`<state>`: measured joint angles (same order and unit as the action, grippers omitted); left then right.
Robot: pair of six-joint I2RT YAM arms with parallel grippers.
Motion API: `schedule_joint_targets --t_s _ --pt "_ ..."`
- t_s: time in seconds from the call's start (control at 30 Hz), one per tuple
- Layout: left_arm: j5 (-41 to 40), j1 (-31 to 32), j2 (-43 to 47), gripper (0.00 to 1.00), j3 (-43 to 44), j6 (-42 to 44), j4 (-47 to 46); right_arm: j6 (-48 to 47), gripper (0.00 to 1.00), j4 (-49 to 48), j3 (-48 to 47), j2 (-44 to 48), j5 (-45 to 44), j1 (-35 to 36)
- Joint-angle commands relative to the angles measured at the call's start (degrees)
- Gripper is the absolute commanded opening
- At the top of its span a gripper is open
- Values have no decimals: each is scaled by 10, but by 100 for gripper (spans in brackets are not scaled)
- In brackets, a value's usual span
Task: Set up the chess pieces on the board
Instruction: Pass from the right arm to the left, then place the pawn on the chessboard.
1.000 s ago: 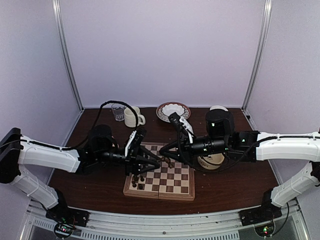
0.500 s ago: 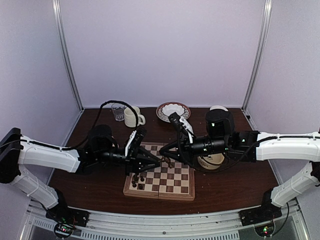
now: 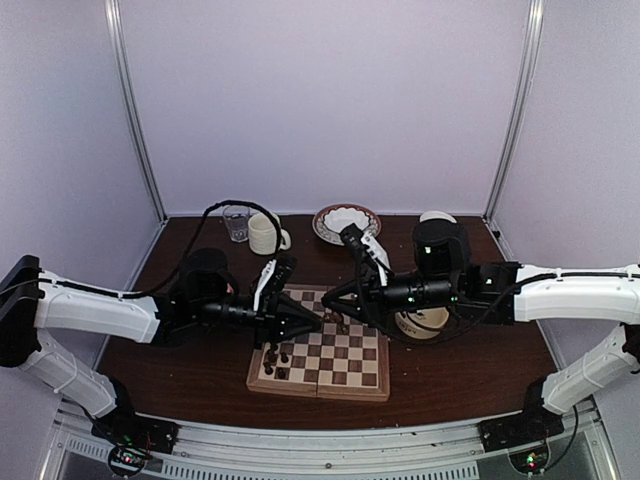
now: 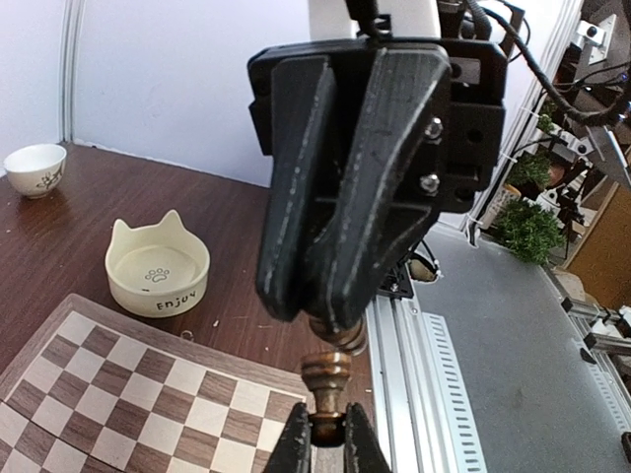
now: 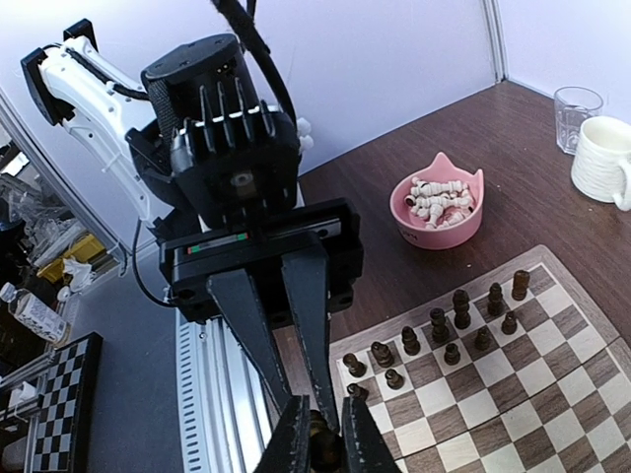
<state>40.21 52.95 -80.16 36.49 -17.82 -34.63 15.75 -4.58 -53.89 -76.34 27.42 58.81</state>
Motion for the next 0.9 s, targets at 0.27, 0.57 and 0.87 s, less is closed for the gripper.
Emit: schedule_joint_targets --t_s 0.27,0.57,0.87 --pt "-182 9 -39 0 231 86 469 -36 7 83 42 98 -182 -46" --pt "-427 66 -189 0 466 105 831 -16 5 69 80 121 -302 -114" --pt "-462 77 -300 0 576 77 989 7 5 25 127 103 -330 -146"
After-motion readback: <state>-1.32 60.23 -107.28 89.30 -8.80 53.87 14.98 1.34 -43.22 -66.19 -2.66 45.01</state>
